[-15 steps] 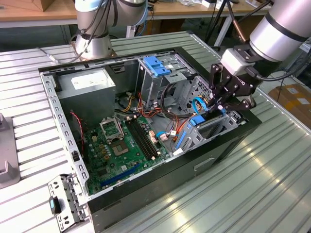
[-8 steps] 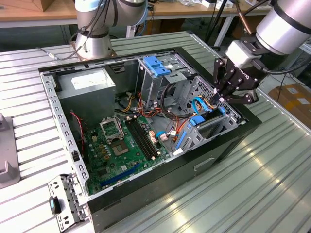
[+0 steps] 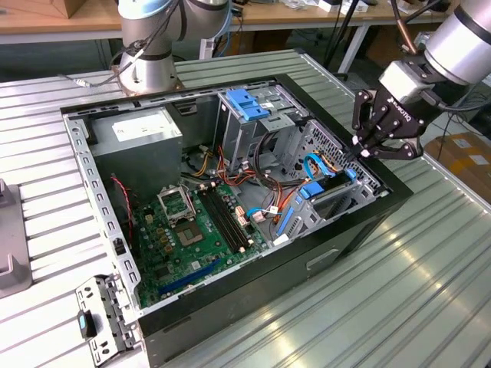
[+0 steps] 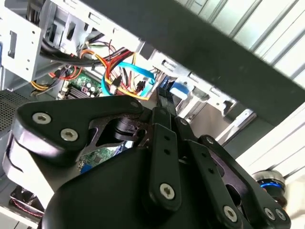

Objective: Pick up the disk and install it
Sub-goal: 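Insert the second disk wire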

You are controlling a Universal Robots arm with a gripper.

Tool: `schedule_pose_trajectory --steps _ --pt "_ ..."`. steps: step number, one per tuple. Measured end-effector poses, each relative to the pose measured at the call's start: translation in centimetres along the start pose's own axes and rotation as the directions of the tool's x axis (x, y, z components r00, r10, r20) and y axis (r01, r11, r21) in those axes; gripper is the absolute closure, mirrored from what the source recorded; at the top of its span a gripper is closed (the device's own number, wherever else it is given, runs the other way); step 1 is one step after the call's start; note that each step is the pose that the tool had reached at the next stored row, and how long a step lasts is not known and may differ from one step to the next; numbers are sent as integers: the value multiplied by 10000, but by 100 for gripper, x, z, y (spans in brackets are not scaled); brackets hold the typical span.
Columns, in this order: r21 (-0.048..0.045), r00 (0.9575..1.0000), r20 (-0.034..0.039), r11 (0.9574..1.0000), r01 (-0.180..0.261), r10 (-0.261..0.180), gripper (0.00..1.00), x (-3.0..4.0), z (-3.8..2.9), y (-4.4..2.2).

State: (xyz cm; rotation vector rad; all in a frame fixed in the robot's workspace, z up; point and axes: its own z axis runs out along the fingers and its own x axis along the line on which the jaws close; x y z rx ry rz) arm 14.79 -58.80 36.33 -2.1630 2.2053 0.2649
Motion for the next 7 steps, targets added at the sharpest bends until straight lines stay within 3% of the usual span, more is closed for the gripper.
schedule_pose_trajectory --steps 7 --pt "-1 10000 1 10000 -1 1 90 2 0 0"
